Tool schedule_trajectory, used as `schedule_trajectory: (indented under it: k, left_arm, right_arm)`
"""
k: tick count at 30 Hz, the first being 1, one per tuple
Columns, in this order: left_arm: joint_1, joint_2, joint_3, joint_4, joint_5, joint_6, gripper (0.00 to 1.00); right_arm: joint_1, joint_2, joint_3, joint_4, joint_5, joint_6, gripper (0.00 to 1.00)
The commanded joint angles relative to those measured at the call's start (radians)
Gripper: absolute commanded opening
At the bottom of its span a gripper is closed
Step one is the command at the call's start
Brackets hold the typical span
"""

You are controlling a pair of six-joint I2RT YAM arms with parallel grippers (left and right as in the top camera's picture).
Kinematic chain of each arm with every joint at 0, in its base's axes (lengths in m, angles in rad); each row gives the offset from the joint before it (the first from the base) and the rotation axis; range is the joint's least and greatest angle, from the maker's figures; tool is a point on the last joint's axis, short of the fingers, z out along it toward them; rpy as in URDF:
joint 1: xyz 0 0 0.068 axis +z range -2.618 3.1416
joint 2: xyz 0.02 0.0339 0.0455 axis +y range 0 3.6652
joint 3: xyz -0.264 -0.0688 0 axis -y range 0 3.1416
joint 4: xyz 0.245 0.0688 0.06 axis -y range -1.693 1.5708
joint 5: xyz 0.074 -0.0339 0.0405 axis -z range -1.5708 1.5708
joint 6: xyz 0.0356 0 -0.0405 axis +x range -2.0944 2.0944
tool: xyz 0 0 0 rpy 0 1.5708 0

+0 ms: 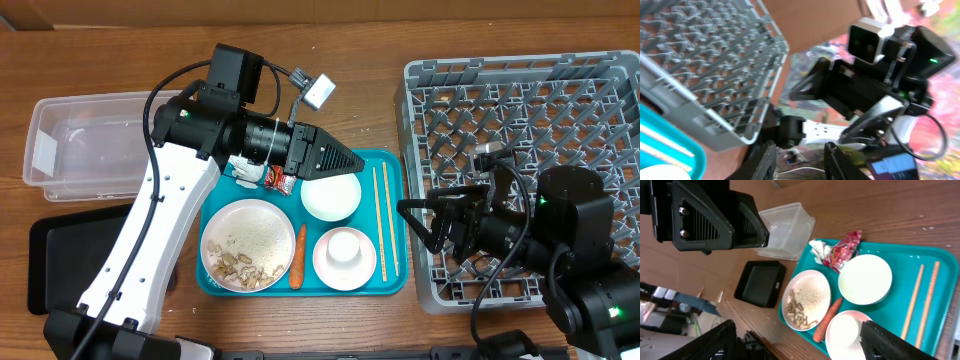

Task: Sort waste into correct bins and load items into the dishwasher

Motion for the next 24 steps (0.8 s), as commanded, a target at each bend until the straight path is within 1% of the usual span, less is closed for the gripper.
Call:
schedule_trajectory:
  k: [1, 6, 10, 12, 14, 17, 19, 20, 22, 24]
  left_arm:
    - [-0.002, 0.003, 0.007, -0.017, -0.111, -0.024, 0.35]
    - [-0.002, -0.008, 0.008, -0.116, -0.303, -0.023, 0.36]
    - [-0.006, -0.024, 0.008, -0.235, -0.514, -0.023, 0.36]
    - [-0.024, -0.025, 0.007, -0.297, -0.663, -0.026, 0.37]
    - [-0.057, -0.025, 0.007, -0.343, -0.790, -0.046, 0.38]
    - [-0.120, -0.025, 0.007, -0.373, -0.922, -0.090, 0.40]
    - [-0.170, -0.025, 0.007, -0.372, -0.983, -0.150, 0.41]
    - [-0.184, -0.025, 0.007, -0.372, -0.990, -0.163, 0.41]
    - [-0.229, -0.025, 0.006, -0.375, -1.039, -0.188, 0.44]
    - [-0.293, -0.025, 0.005, -0.385, -1.174, -0.230, 0.49]
  right_arm:
    - [0.001, -0.007, 0.021, -0.012, 0.053, -0.014, 0.82]
    - [0.001, -0.008, 0.021, -0.059, 0.137, -0.012, 0.82]
    - [0.001, -0.008, 0.021, -0.093, 0.237, 0.048, 0.83]
    - [0.001, -0.008, 0.021, -0.103, 0.284, 0.079, 0.84]
    - [0.001, -0.008, 0.021, -0.104, 0.301, 0.097, 0.84]
    - [0.001, -0.008, 0.021, -0.106, 0.319, 0.123, 0.84]
    - [0.001, -0.008, 0.021, -0.123, 0.319, 0.123, 0.84]
    - [0.001, -0.008, 0.021, -0.131, 0.323, 0.124, 0.84]
    - [0.001, -0.008, 0.021, -0.152, 0.360, 0.156, 0.84]
    - [0.001, -0.008, 0.028, -0.175, 0.404, 0.173, 0.84]
